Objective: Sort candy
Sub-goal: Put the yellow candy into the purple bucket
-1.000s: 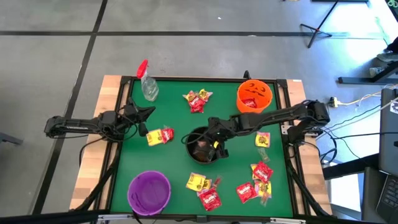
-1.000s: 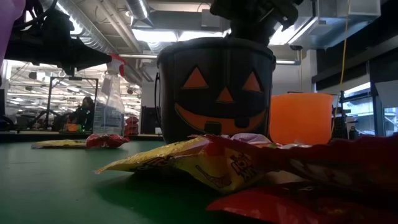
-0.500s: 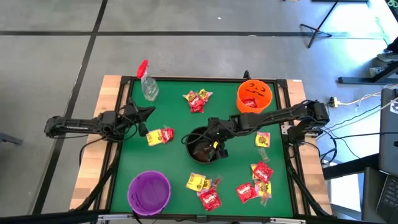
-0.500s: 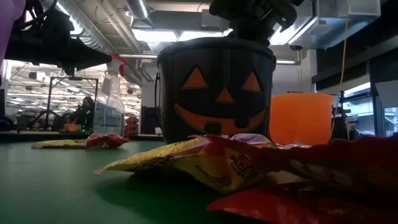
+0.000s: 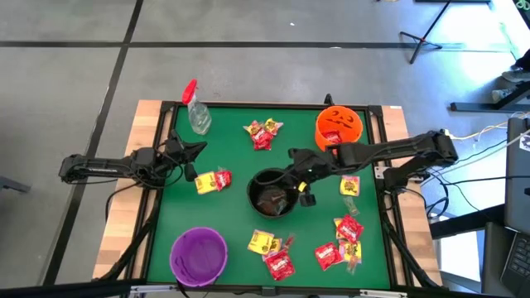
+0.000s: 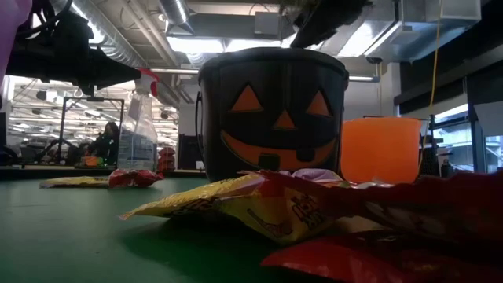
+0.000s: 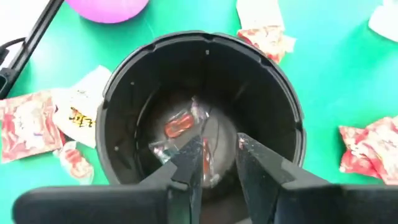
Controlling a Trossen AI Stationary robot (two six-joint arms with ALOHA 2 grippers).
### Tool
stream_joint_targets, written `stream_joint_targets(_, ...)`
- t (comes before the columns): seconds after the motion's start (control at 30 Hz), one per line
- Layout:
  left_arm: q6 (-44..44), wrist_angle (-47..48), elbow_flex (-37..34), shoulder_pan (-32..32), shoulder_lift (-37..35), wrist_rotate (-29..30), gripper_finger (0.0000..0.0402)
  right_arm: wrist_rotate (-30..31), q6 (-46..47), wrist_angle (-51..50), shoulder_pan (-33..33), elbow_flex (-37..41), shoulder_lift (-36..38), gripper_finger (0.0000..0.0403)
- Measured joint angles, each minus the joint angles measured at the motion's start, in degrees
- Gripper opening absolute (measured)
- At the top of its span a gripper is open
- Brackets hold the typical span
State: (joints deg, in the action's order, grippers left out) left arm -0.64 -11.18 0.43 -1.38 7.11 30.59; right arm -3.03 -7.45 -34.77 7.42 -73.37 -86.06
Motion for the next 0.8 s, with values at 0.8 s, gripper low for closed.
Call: stream_joint_targets(0.8, -0.01, 0.0, -0.02, -0.01, -0.01, 0.0, 0.0002, 5.07, 10.03, 17.24, 0.46, 24.26, 18.78, 0.0087)
